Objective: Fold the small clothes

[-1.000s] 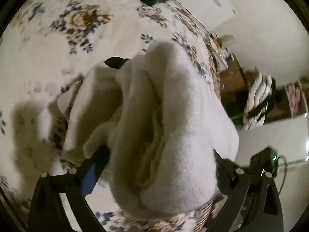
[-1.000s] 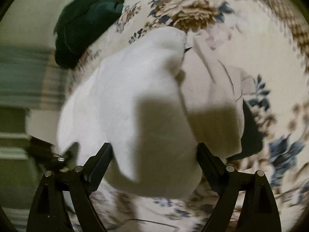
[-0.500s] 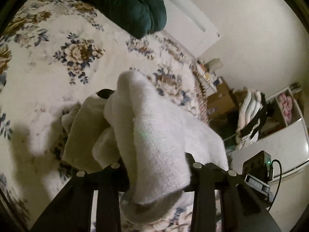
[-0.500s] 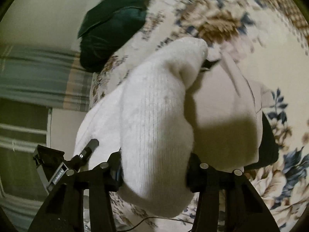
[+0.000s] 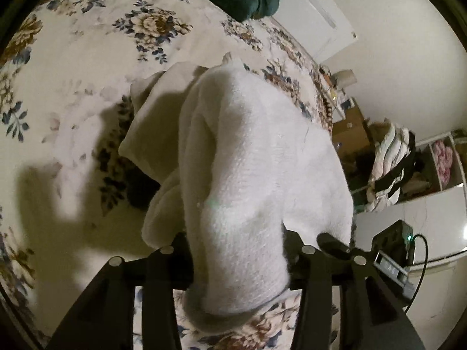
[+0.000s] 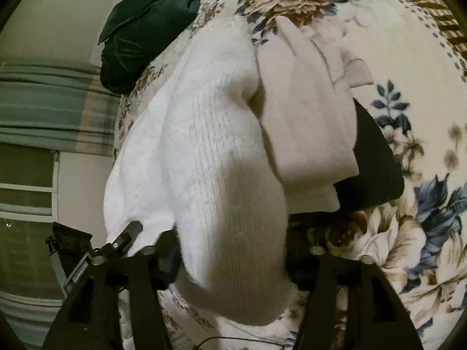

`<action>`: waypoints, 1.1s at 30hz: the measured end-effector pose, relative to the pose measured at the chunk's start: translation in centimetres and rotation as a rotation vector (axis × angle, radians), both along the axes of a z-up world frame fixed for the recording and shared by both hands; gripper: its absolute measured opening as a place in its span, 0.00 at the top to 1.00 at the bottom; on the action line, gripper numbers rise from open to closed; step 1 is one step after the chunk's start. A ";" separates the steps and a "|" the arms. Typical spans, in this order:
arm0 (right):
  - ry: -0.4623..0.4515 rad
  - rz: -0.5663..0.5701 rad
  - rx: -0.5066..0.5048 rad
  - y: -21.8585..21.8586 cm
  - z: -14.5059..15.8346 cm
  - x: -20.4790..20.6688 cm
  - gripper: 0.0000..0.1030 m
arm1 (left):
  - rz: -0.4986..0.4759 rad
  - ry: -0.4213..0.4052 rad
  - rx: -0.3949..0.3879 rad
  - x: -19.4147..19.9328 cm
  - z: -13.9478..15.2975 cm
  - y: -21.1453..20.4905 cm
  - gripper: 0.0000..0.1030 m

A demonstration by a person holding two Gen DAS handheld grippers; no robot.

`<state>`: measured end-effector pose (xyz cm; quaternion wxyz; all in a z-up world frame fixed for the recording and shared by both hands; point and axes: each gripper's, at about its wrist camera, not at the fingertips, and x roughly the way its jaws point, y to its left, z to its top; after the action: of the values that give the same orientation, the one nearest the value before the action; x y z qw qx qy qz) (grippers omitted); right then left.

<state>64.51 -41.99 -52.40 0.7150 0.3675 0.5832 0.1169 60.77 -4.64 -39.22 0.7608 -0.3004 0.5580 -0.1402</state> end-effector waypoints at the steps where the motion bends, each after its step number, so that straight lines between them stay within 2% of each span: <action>1: 0.007 -0.005 -0.011 0.0 0.0 -0.1 0.33 | -0.008 0.002 0.016 0.0 0.4 0.0 0.57; 2: 0.015 -0.006 -0.026 0.0 0.1 -0.2 0.30 | -0.011 -0.005 0.034 -0.3 0.8 0.0 0.52; 3: 0.026 -0.008 -0.053 0.1 0.3 -0.3 0.27 | -0.012 -0.018 0.076 -0.5 1.2 0.1 0.36; 5: 0.016 -0.018 -0.106 0.1 1.1 -0.4 0.21 | -0.024 -0.049 0.172 -0.8 2.4 -0.2 0.15; 7: -0.012 -0.027 -0.150 0.2 2.3 -0.7 0.11 | -0.028 -0.078 0.212 -1.1 3.2 -0.1 0.14; 10: -0.046 -0.021 -0.230 1.0 3.8 -1.0 0.09 | -0.037 -0.103 0.290 -1.5 3.8 -0.1 0.14; 12: -0.073 -0.010 -0.345 1.9 5.3 -1.3 0.08 | -0.049 -0.120 0.337 -1.7 4.2 -0.3 0.14; 14: -0.102 0.000 -0.473 2.8 6.5 -1.4 0.00 | -0.049 -0.138 0.378 -1.8 4.7 -0.6 0.14; 19: -0.175 -0.022 -0.755 5.3 10.5 -4.2 0.00 | -0.078 -0.193 0.519 -3.5 7.5 -1.6 0.14; 22: -0.216 -0.038 -0.814 6.5 14.0 -7.0 0.00 | -0.110 -0.232 0.578 -5.9 11.1 -2.1 0.14; 26: -0.253 -0.051 -0.819 8.4 19.9 -11.9 0.00 | -0.154 -0.286 0.628 -10.2 16.1 -2.6 0.14; 33: -0.334 -0.107 -0.877 12.1 30.7 -23.9 0.00 | -0.175 -0.340 0.616 -19.7 25.0 -1.1 0.14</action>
<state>40.61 -29.91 -21.67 0.8918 0.0369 0.4347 -0.1199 41.07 -5.74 -14.21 0.8827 0.0195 0.4630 -0.0779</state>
